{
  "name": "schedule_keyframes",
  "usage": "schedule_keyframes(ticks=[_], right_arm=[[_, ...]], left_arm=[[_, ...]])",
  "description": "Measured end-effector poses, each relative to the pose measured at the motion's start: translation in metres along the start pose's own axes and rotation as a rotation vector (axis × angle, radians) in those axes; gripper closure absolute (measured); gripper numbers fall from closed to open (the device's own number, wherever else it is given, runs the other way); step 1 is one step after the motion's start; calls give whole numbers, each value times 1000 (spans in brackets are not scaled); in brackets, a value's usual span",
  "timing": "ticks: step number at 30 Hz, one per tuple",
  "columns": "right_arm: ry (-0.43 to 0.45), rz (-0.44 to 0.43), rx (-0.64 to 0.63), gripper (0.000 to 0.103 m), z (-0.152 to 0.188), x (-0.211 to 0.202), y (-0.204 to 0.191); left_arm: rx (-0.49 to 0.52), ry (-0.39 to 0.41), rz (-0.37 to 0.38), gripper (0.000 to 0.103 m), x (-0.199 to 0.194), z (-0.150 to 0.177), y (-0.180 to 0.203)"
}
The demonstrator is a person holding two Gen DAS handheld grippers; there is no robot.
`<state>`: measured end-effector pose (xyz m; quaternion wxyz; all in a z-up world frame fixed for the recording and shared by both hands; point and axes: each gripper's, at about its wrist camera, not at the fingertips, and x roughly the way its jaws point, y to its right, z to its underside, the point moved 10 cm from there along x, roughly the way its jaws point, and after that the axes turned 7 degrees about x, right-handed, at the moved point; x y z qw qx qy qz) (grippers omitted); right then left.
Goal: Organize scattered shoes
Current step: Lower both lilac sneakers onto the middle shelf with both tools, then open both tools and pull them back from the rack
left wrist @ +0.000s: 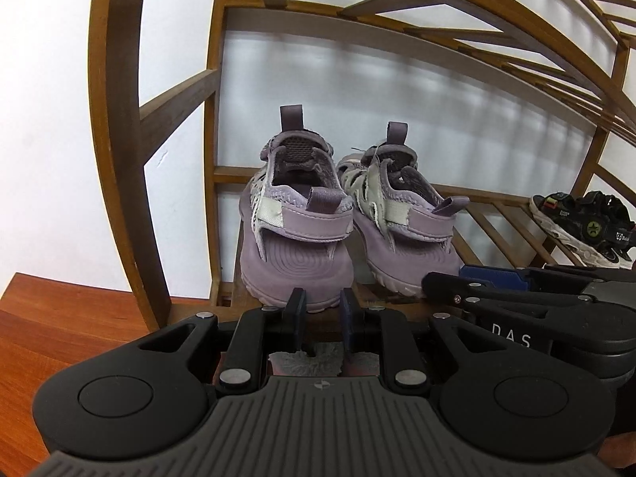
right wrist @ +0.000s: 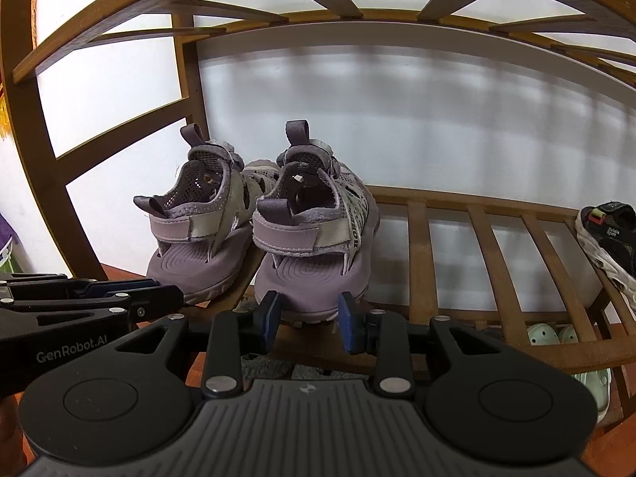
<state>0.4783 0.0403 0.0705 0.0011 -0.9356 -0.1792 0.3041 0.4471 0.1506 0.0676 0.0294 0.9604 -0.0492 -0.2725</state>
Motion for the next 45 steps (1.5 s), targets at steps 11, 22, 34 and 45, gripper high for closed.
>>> schedule_keyframes(ticks=[11, 22, 34, 45], right_arm=[[-11, -17, 6, 65, 7, -20, -4], [-20, -13, 25, 56, 21, -57, 1], [-28, 11, 55, 30, 47, -94, 15], [-51, 57, 105, 13, 86, -129, 38]], left_arm=[[-2, -14, 16, 73, -24, 10, 7], [2, -26, 33, 68, -56, 28, 21], [-7, -53, 47, 40, -80, 57, 32], [-16, -103, 63, 15, -93, 90, 48]])
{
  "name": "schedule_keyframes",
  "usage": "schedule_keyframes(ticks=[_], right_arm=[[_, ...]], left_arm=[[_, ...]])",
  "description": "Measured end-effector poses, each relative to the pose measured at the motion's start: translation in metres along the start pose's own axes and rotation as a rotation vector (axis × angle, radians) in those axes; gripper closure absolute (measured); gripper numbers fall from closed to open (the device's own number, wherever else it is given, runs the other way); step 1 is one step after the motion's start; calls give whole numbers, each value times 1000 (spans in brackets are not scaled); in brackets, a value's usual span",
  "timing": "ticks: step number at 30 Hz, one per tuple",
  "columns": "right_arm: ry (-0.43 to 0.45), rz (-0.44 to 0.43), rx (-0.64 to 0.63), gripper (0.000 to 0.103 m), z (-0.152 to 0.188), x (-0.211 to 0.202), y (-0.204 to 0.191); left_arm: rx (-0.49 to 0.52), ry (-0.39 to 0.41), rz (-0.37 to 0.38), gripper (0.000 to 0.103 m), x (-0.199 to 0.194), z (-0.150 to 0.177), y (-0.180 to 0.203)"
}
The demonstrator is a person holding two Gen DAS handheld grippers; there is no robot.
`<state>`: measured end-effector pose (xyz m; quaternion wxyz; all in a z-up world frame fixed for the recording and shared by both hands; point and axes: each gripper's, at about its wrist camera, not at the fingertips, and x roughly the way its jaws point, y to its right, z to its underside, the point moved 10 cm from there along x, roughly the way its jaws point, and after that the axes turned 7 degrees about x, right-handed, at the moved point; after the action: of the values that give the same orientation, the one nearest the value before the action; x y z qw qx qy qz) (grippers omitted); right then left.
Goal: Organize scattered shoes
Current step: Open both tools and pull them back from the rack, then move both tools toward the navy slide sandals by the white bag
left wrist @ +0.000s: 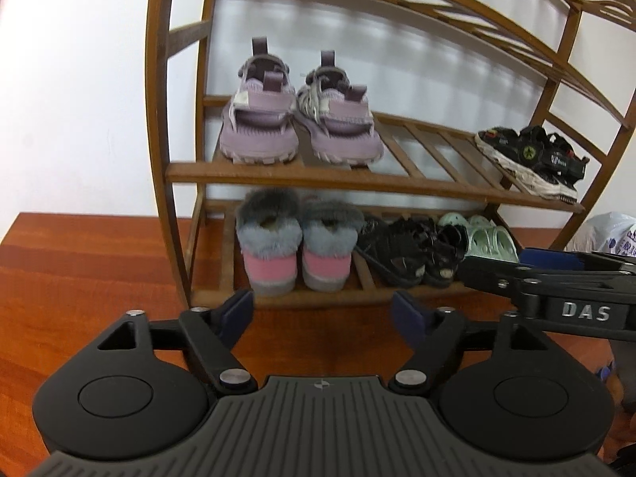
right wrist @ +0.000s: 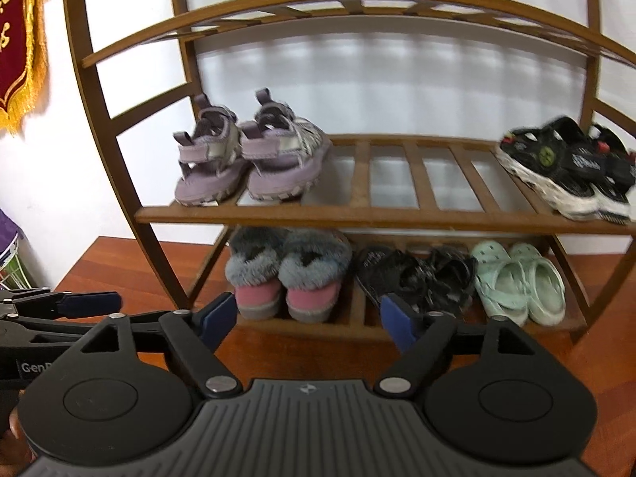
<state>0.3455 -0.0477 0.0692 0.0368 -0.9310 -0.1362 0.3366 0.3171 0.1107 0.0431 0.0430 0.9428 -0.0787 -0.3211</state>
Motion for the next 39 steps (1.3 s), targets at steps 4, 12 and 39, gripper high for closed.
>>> schedule_keyframes(ticks=[4, 12, 39], right_arm=[[-9, 17, 20, 2, 13, -10, 12], [-25, 61, 59, 1, 41, -28, 32], [4, 313, 261, 1, 109, -93, 104]], left_arm=[[-7, -26, 10, 7, 0, 15, 7], [6, -70, 45, 0, 1, 38, 20], [217, -117, 251, 0, 10, 80, 95]])
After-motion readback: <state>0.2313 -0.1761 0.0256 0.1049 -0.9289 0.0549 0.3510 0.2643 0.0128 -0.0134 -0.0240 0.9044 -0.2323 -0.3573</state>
